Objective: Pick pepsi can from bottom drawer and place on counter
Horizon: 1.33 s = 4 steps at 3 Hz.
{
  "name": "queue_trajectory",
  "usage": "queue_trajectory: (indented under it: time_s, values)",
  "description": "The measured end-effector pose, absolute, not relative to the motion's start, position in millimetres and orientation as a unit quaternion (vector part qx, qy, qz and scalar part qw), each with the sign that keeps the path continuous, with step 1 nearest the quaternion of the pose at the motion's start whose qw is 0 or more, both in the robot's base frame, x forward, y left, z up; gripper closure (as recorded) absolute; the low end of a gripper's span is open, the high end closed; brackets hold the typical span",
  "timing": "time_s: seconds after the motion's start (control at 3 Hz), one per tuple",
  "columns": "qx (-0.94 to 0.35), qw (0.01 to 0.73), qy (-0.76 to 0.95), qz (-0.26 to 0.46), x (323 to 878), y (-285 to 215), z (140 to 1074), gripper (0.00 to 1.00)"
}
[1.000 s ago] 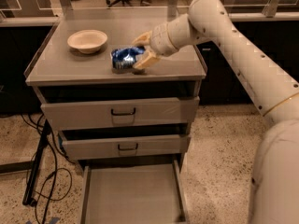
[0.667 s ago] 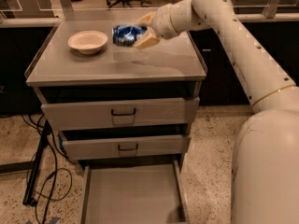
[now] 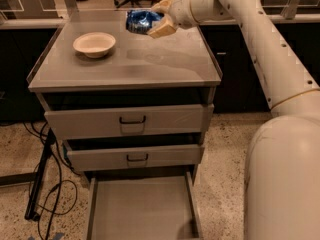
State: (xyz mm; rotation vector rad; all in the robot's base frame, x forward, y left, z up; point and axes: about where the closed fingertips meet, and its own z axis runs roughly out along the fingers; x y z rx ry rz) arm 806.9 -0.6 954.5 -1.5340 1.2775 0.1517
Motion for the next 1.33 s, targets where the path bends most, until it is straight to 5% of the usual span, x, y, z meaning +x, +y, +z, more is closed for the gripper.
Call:
queue_trajectory:
  time_s: [1.33]
  values:
    - [-0.58,0.562,0.584,0.088,827.9,0.5,919.9,1.0]
